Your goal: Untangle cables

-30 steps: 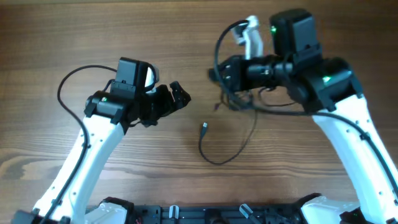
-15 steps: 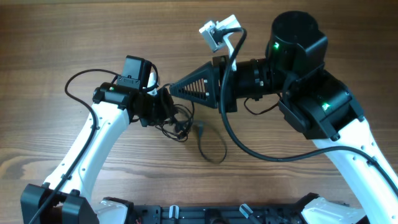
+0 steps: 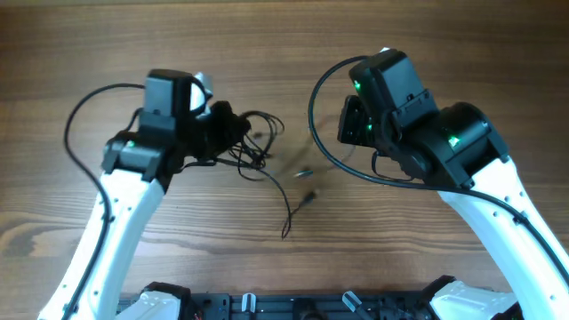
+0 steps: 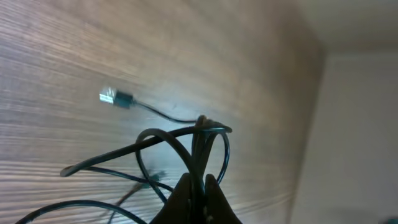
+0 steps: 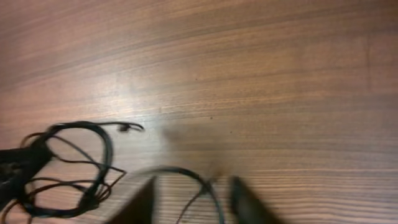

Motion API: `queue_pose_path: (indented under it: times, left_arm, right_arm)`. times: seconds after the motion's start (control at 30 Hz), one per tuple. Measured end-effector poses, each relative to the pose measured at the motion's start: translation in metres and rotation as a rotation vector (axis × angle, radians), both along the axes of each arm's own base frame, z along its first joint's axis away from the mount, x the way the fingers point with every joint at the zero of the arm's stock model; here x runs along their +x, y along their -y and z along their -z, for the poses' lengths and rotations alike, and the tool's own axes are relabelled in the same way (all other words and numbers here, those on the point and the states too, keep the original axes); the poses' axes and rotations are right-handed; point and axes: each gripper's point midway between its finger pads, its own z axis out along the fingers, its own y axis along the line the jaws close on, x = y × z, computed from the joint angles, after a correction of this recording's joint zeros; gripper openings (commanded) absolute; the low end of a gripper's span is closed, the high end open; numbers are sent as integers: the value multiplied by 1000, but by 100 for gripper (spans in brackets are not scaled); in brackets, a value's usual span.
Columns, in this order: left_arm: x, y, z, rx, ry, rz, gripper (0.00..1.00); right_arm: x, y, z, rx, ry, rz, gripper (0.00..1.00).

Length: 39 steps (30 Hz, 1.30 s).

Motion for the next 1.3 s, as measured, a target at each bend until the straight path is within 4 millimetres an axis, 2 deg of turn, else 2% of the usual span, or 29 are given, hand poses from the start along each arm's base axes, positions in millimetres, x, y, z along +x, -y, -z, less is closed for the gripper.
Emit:
queue_pose_path:
  times: [0.03, 0.07, 0.1, 0.2, 0.37, 0.53, 0.77, 0.83, 0.93, 1.0, 1.03, 1.07, 1.1, 1.13, 1.17, 1.27, 1.3]
  left_arm:
    - [0, -3, -4, -16, -5, -29, 4]
    - [0, -4, -4, -27, -14, -46, 12]
    - [0, -4, -4, -34, -24, -57, 13]
    - [-1, -4, -3, -44, -42, -72, 4]
    - [-2, -4, -1, -44, -59, -77, 5]
    - [-2, -4, -1, -44, -59, -77, 4]
    - [-4, -14, 3, -140, -201, -239, 4]
    - [-7, -8, 0, -210, -260, -265, 4]
    - [-11, 2, -7, -284, -297, -249, 4]
    - [-13, 6, -10, -319, -325, -249, 4]
    - [-14, 7, -10, -331, -336, -252, 4]
    - [-14, 8, -11, -339, -343, -250, 4]
    - [-15, 9, -12, -346, -348, -248, 4]
    - [-16, 10, -12, -357, -359, -250, 4]
    - [-16, 10, -13, -363, -365, -254, 4]
    - [-14, 8, -13, -374, -372, -267, 4]
    - [-13, 7, -12, -377, -376, -272, 4]
  right_arm:
    - [0, -1, 1, 2, -5, -8, 86]
    - [-2, -7, 3, 12, -17, -39, 93]
    - [-3, -16, 6, 24, -32, -101, 95]
    - [-7, -40, 18, 58, -86, -248, 96]
    - [-12, -77, 53, 113, -224, -446, 100]
    - [-10, -97, 83, 147, -314, -520, 100]
    - [-11, -118, 76, 217, -261, -676, 100]
    - [-5, -130, 68, 239, -193, -724, 99]
    - [-6, -145, 65, 250, -146, -773, 99]
    - [-12, -157, 62, 259, -124, -811, 82]
    - [-14, -159, 61, 258, -122, -821, 72]
    - [-14, -159, 61, 256, -118, -828, 67]
    - [-14, -159, 62, 251, -117, -834, 57]
    - [-15, -158, 62, 249, -117, -837, 48]
    - [-16, -157, 63, 242, -122, -846, 33]
    - [-21, -158, 64, 250, -138, -857, 4]
    - [-23, -158, 64, 254, -145, -858, 4]
